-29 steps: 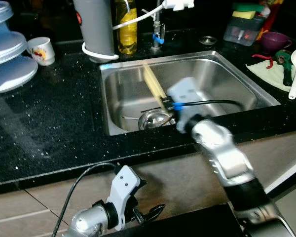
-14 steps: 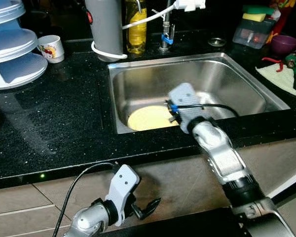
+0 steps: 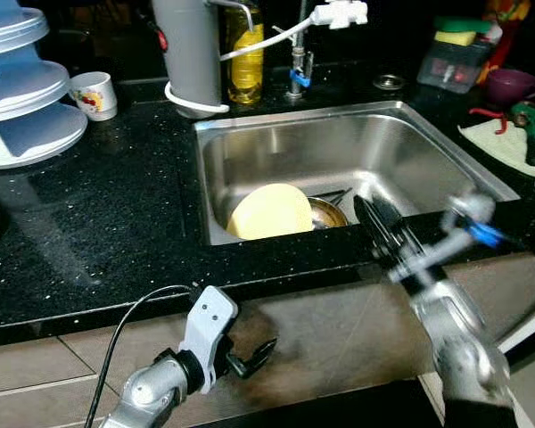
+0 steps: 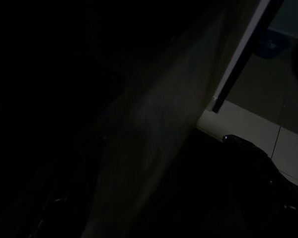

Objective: Kitchen organization

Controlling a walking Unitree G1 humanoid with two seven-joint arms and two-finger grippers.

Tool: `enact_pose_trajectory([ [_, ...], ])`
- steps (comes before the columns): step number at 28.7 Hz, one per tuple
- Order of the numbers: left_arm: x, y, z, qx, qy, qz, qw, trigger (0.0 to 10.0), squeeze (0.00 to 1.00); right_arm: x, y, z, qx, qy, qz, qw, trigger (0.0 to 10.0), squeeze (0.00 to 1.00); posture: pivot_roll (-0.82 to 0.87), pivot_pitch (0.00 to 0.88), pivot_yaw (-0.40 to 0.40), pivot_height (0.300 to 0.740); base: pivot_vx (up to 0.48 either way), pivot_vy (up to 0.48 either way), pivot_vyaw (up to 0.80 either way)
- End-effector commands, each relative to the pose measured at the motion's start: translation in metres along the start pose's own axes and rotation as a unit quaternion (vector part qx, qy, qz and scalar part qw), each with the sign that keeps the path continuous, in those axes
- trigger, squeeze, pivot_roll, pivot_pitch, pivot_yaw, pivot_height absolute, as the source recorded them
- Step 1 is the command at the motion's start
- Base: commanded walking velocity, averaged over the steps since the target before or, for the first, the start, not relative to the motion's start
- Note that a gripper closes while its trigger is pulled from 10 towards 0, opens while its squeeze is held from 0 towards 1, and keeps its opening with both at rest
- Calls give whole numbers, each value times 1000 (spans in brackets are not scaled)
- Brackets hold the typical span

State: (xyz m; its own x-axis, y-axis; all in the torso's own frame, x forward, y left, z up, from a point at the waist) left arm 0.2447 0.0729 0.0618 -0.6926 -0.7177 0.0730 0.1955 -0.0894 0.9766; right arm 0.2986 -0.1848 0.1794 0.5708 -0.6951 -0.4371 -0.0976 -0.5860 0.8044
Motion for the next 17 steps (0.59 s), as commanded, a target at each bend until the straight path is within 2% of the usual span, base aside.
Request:
enact_pose_trajectory([
  [1, -3, -1, 0, 2, 3, 3, 1000, 10000, 0, -12, -5, 10, -1, 46, -47, 998, 10000, 0, 37, 0, 18, 740, 0, 0, 0],
  [2, -3, -1, 0, 2, 3, 3, 1000, 10000, 0, -12, -5, 10, -1, 46, -47, 998, 10000, 0, 37, 0, 18, 740, 0, 0, 0],
  [4, -1, 1, 0, 8, -4, 3, 1000, 10000, 0, -16, -14, 19, -7, 64, -80, 995, 10000, 0, 38, 0, 17, 740, 0, 0, 0],
  [8, 0, 1, 0, 10, -8, 4, 1000, 10000, 0, -21, -20, 24, -14, 81, -98, 992, 10000, 0, 38, 0, 17, 740, 0, 0, 0],
  [10, 10, 2, 1, 12, -34, 20, 999, 10000, 0, -32, -33, 35, -38, 109, -132, 984, 10000, 0, 49, 0, 7, 740, 0, 0, 0],
  [13, 14, 3, 2, 16, -44, 30, 998, 10000, 0, -36, -41, 43, -60, 122, -149, 980, 10000, 0, 50, 0, 6, 740, 0, 0, 0],
  [17, 16, 8, 3, 22, -51, 33, 998, 10000, 0, -35, -41, 44, -63, 123, -158, 978, 10000, 0, 56, 0, 2, 740, 0, 0, 0],
])
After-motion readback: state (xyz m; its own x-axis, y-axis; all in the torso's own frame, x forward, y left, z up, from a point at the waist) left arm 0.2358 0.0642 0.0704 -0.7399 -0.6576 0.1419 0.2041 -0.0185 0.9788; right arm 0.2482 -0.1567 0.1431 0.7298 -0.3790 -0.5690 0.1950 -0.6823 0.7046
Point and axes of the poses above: a point about 5 cm out from each wrist's last joint towards the gripper, its own z axis pointing back from the gripper into the wrist, its own y axis along the axis of the wrist's last joint, x = y × z, the point moved 4 cm from there along -z, pointing out of the wrist towards the gripper, and after that the axes turned 2 degrees about z, right-handed, at the moved point
